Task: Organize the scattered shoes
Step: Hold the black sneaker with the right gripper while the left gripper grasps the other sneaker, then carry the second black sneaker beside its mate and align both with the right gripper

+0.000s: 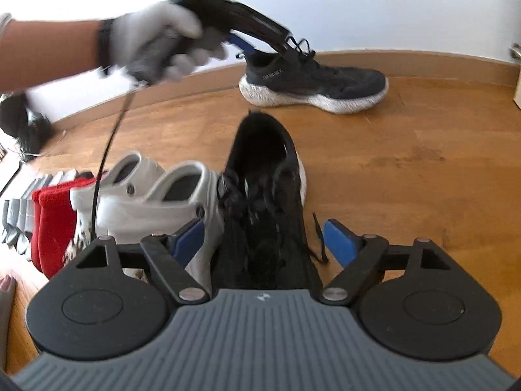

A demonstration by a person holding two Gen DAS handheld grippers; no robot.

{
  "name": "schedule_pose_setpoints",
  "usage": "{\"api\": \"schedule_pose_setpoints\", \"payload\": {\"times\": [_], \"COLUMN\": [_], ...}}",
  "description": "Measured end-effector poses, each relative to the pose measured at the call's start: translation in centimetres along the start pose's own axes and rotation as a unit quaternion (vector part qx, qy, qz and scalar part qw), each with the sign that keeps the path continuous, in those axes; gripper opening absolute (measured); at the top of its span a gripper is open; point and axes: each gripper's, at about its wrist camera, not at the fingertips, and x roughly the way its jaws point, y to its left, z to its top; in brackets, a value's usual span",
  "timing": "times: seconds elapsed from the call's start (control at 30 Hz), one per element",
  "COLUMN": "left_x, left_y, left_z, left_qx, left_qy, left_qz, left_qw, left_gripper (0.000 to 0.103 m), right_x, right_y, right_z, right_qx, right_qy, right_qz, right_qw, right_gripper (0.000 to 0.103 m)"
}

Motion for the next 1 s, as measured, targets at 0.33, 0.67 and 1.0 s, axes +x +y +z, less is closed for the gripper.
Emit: {"api": "schedule_pose_setpoints", "payload": {"times": [0.33,0.67,1.0], "left_x": [-1.5,-11.0,-12.1], "left_y": [-4.9,-11.6,-14.8], "left_z": [-0.7,-1.0,-3.3], "left_qx": [0.149,0.308,0.384], "left_qy": [-0.052,-0.148,-0.125], "left_qz": [-0.001,-0.160,-0.124], "left_qw": [0.9875,0.9260,0.9064], "left_gripper": [0.008,0.007,0.047], "right_x": [-2.4,-3.4,-1.6], "right_y": [-2.3,-3.2,-3.8], "right_z": [-1.8,-3.0,-0.4], "right_qx": [0.086,0.101,0.018], "right_qy": [-0.024,-0.020,-0.027], "right_qz": [-0.014,-0.022,-0.093], "right_qw": [0.996,0.994,0.995], "right_gripper": [0.080,0.081,0.102]}}
